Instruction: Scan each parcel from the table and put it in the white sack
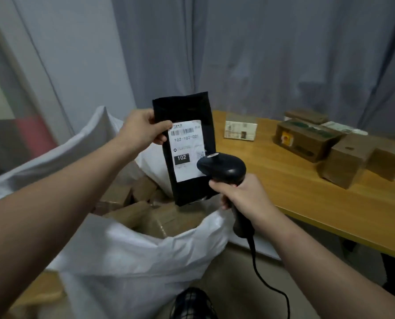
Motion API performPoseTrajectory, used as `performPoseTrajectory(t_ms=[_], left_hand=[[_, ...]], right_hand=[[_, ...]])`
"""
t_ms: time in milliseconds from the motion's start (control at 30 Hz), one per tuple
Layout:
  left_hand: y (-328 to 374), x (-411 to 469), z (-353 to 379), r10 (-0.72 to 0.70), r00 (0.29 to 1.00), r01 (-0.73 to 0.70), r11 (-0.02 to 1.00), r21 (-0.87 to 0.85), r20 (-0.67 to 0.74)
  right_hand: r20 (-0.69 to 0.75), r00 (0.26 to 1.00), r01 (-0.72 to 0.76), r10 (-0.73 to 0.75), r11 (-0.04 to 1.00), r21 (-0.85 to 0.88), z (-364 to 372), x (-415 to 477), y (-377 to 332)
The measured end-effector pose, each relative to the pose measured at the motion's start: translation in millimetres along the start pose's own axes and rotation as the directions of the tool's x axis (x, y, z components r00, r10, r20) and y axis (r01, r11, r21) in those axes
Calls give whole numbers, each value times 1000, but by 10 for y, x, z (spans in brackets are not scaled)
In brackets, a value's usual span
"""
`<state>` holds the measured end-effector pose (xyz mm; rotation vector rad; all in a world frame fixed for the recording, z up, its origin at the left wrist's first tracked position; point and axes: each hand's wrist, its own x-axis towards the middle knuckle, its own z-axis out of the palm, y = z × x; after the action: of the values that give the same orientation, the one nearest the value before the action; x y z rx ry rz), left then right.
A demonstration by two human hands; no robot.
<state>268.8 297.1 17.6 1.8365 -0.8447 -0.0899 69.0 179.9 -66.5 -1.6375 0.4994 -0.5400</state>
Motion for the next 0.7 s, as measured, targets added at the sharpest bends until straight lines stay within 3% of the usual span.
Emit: performPoseTrajectory(t_ms=[167,233,300,367,400,467,533,700], left_hand=[[-450,10,-686,-17,980,31,997,69,-199],[-618,32,-783,27,967,44,961,273,-252],[-749,31,-798,133,948,48,838,543,-289],[-880,14,-733,166,961,33,727,686,-222],[-967,18,-683,106,981,42,694,719,-160],[-1174,38,-564,-129,992,83,597,798,-7],[-1318,31,-453,-299,951,97,526,845,78],[-1180,77,-172,-171,980,29,624,781,100]], right_hand=[[51,998,23,-20,999,-47,530,327,-54],[67,998,25,-20,996,-82,656,411,-44],[83,996,17,-10,996,-86,742,470,-4],[83,997,-2,9,996,-91,786,519,56],[76,997,-17,24,996,-90,794,540,85],[59,996,-55,59,996,-67,791,571,134],[43,995,-87,89,995,-40,774,598,178],[11,994,-108,108,994,-19,640,661,235]])
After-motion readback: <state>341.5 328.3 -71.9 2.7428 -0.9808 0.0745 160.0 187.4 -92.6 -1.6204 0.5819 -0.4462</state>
